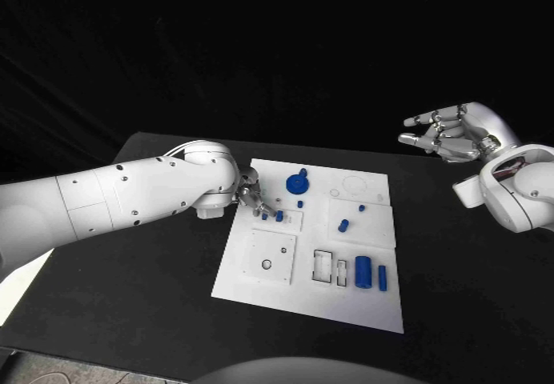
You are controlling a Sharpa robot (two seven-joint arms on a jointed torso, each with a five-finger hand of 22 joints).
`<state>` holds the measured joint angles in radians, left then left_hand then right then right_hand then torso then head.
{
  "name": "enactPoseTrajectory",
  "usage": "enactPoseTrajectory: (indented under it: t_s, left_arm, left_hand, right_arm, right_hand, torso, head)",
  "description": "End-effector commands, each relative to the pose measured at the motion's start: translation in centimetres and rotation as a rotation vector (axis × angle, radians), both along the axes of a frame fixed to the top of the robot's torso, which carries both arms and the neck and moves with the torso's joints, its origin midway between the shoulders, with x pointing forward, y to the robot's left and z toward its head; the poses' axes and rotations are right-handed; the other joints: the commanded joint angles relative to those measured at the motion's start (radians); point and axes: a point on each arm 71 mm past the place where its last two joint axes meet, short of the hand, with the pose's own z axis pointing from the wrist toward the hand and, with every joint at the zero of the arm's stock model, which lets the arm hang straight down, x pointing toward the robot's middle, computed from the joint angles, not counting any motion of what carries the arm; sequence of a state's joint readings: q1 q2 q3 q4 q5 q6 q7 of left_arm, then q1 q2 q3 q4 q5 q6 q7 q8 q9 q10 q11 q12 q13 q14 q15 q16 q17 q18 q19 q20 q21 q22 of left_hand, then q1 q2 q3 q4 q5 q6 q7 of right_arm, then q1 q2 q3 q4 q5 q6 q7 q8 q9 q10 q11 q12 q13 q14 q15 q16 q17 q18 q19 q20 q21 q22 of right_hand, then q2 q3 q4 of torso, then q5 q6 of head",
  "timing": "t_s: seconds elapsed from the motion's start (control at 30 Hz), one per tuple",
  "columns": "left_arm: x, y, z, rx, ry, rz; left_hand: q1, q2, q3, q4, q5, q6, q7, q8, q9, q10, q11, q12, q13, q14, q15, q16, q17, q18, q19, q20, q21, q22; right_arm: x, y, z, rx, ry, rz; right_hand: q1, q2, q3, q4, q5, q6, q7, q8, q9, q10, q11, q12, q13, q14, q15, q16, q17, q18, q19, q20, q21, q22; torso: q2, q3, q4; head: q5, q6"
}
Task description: Assemble the parts on the task board
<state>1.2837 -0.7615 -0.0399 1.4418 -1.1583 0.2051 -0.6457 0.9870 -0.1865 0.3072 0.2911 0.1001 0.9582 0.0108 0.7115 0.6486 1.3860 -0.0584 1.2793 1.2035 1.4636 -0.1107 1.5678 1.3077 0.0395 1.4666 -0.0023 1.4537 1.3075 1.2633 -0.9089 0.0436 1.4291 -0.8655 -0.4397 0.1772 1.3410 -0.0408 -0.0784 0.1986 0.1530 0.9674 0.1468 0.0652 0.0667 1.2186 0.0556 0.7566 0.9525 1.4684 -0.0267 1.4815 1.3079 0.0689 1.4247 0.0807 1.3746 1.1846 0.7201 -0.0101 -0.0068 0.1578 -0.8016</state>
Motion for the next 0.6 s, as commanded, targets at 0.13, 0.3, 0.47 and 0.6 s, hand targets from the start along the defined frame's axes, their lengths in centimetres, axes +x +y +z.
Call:
enactPoseTrajectory:
  t_s: [0.13, 0.3, 0.47, 0.6]
  left_arm:
    - [-0.1, 0.6, 0.7, -0.272, -0.03, 0.122]
    - [-0.1, 0.5, 1.2, -0.411, -0.054, 0.11]
    - [0.1, -0.1, 2.0, -0.54, -0.133, 0.043]
    - [0.3, -0.8, 2.9, -0.53, -0.271, -0.046]
  left_hand:
    - [0.061, 0.011, 0.053, 0.0, 0.01, -0.11, 0.05, -0.069, -0.051, -0.26, 0.048, -0.334, -0.363, 0.083, 0.031, -0.047, 0.195, 0.055, -0.062, 0.027, -0.24, -0.158]
    - [0.126, -0.008, 0.119, -0.004, 0.01, -0.215, 0.112, -0.119, -0.107, -0.413, 0.106, -0.473, -0.488, -0.106, 0.086, -0.376, -0.17, 0.134, -0.288, 0.077, -0.708, -0.618]
    - [0.163, -0.036, 0.094, -0.01, 0.005, -0.263, 0.144, -0.143, -0.165, -0.503, 0.138, -0.532, -0.558, -0.327, 0.126, -0.733, -0.508, 0.141, -0.349, 0.117, -0.873, -0.727]
    - [0.302, -0.028, 0.179, -0.07, 0.012, -0.229, 0.159, -0.158, -0.22, -0.535, 0.152, -0.625, -0.663, -0.337, 0.14, -0.797, -0.571, 0.148, -0.334, 0.123, -0.952, -0.793]
  right_arm:
    - [0.0, 0.1, -0.1, -0.001, 0.005, 0.014]
    - [0.0, 0.0, -0.2, -0.001, 0.007, 0.012]
    - [0.0, 0.0, -0.3, 0.0, 0.009, 0.011]
    - [0.0, 0.0, -0.4, 0.0, 0.011, 0.01]
  right_hand:
    - [-0.001, 0.004, -0.005, 0.001, 0.004, -0.002, -0.001, 0.003, 0.001, -0.005, 0.002, -0.004, -0.002, 0.075, 0.006, -0.003, 0.148, 0.008, -0.004, 0.001, -0.004, -0.001]
    - [-0.001, 0.004, -0.005, 0.001, 0.004, -0.002, -0.001, 0.003, 0.001, -0.005, 0.002, -0.004, -0.002, 0.075, 0.006, -0.003, 0.148, 0.008, -0.004, 0.001, -0.004, -0.001]
    - [-0.001, 0.004, -0.007, 0.002, 0.005, -0.003, -0.001, 0.003, 0.001, -0.006, 0.002, -0.004, -0.002, 0.075, 0.006, -0.003, 0.148, 0.008, -0.004, 0.001, -0.004, -0.001]
    - [-0.002, 0.004, -0.007, 0.002, 0.005, -0.003, -0.001, 0.003, 0.001, -0.005, 0.002, -0.004, -0.002, 0.075, 0.006, -0.003, 0.149, 0.007, -0.004, 0.001, -0.004, -0.001]
  torso:
    - [0.0, 0.0004, 0.0012]
    - [0.001, 0.0001, 0.0007]
    - [0.001, 0.0006, 0.0007]
    - [0.001, 0.0007, 0.0012]
  head:
    - [-0.005, 0.001]
    - [-0.007, 0.002]
    - [-0.009, 0.005]
    - [-0.01, 0.013]
